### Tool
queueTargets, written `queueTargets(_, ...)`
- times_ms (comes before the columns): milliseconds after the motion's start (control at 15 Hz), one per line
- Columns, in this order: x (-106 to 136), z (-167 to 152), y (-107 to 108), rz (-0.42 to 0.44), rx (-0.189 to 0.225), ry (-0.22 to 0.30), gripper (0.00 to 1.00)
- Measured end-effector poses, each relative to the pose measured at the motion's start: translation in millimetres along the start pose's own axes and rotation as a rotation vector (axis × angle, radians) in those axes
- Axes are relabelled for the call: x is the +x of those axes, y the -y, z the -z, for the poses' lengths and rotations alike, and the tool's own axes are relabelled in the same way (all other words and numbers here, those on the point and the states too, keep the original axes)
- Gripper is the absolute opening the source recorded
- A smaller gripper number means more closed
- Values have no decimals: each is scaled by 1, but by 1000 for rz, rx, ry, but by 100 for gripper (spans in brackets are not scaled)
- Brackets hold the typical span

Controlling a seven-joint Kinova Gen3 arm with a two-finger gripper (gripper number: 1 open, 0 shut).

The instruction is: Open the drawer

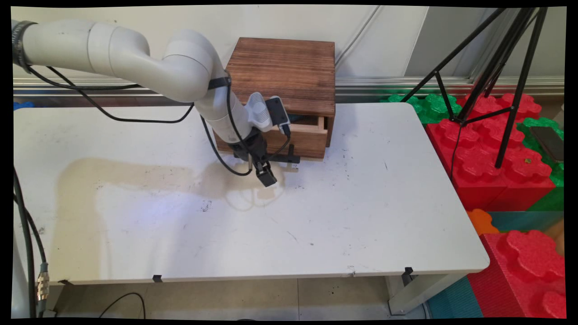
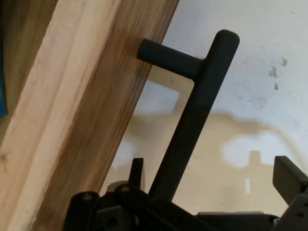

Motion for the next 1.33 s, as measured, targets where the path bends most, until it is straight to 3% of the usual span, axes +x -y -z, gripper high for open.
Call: queueTargets(1333, -38, 41, -71, -16, -54, 56, 100)
